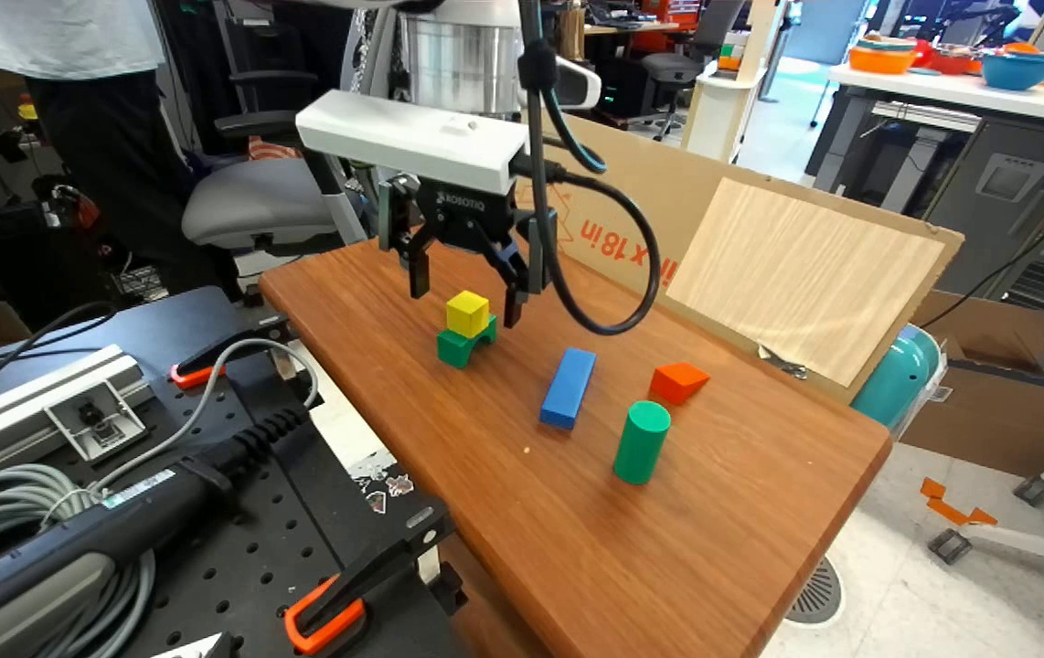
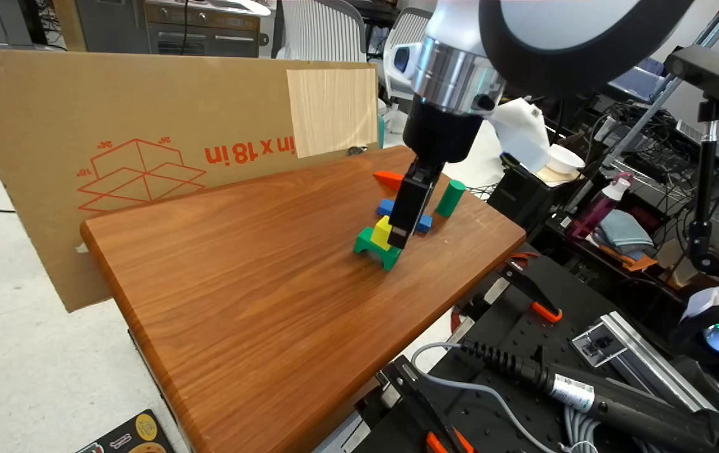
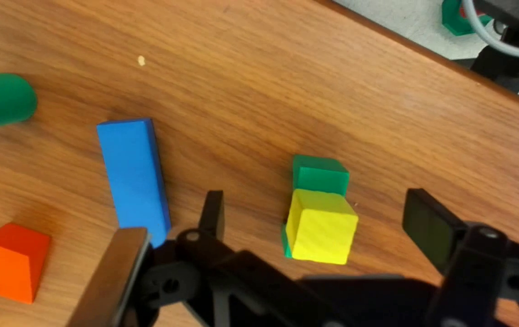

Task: Put the yellow box on the green piece on the left

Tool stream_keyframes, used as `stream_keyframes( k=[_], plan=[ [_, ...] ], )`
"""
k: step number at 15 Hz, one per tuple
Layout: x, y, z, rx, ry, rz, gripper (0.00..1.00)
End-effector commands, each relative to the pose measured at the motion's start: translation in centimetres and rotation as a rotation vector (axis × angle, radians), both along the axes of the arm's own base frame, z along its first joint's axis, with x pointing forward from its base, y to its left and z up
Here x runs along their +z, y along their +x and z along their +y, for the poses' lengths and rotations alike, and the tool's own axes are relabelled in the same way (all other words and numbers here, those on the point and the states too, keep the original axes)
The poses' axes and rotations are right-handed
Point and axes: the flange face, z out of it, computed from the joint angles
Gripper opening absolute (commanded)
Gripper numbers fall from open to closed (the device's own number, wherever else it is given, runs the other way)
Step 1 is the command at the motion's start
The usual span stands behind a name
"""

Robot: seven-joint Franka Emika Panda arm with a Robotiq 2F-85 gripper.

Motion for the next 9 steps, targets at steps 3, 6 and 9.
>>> stream_keyframes(
  k=[3,6,9],
  plan=[
    [8.1,-3.7,-5.4,-0.014,-0.019,-0.017,1.0],
    [11.7,-5.8,-9.4,-0.059,-0.014,0.011,1.0],
    [14.2,-7.8,-13.9,-0.142,-0.012,0.033,1.0]
  ],
)
